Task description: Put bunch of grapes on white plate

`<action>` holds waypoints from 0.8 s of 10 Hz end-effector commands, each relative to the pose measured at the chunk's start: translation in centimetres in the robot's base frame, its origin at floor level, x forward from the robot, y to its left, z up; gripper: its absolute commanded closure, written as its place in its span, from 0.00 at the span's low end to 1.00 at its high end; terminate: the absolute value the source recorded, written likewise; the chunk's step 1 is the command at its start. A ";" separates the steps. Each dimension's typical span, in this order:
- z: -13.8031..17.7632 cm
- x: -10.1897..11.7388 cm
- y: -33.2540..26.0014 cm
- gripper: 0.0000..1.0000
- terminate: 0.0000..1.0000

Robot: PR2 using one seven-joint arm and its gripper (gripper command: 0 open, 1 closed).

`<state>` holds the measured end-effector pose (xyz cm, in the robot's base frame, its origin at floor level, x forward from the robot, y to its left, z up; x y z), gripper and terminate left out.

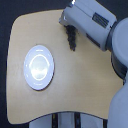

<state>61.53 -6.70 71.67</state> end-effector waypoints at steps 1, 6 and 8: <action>-0.9 -0.2 -0.2 0.00 0.00; 0.4 -0.3 0.6 1.00 0.00; 0.6 -0.1 0.2 1.00 0.00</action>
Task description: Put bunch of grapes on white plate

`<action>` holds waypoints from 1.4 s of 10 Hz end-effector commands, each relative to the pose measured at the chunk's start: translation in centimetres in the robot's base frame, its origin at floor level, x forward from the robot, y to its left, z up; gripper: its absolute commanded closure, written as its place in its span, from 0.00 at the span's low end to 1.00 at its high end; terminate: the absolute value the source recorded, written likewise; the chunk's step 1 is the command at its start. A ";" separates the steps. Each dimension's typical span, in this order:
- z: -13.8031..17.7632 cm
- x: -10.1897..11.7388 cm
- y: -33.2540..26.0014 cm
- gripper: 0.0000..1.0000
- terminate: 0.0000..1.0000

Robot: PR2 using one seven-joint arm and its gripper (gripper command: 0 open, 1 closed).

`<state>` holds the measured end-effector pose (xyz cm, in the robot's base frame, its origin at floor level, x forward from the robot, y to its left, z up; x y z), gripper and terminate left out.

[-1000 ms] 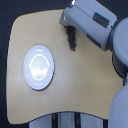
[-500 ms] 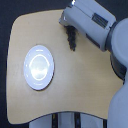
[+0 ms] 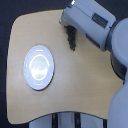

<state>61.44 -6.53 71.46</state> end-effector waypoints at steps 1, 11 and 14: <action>1.0 0.3 -0.3 1.00 0.00; 1.2 2.3 -1.6 1.00 0.00; 3.6 2.5 -1.5 1.00 0.00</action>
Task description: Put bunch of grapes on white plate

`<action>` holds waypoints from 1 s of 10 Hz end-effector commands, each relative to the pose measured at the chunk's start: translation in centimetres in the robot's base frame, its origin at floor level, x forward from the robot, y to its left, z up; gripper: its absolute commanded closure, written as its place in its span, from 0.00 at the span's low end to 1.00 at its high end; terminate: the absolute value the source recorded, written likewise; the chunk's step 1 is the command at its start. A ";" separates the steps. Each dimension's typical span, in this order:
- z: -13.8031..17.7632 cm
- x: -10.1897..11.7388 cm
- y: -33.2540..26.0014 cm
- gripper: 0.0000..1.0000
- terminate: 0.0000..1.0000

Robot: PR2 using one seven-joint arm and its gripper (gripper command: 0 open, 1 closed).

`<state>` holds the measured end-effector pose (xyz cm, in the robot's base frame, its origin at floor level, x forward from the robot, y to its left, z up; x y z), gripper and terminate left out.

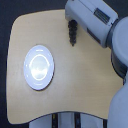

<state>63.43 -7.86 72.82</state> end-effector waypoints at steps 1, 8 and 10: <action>4.2 0.5 -0.1 1.00 0.00; 15.7 -3.7 1.7 1.00 0.00; 18.7 -4.7 3.1 1.00 0.00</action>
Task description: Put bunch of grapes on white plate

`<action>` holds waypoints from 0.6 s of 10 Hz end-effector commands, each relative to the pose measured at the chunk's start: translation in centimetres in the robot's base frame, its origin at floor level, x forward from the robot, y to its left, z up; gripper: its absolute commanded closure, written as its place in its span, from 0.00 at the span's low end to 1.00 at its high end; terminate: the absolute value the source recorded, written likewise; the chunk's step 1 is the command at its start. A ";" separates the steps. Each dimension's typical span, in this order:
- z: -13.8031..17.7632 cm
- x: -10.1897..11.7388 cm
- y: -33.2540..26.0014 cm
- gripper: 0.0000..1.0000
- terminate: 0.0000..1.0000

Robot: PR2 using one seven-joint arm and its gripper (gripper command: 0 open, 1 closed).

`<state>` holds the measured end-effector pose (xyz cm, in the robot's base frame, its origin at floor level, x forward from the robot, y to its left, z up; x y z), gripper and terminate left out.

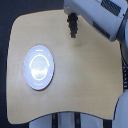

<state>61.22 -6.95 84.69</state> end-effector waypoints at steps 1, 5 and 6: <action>7.9 -3.1 3.2 1.00 0.00; 7.7 -7.5 8.8 1.00 0.00; 6.8 -9.8 12.0 1.00 0.00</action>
<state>57.00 -3.37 91.69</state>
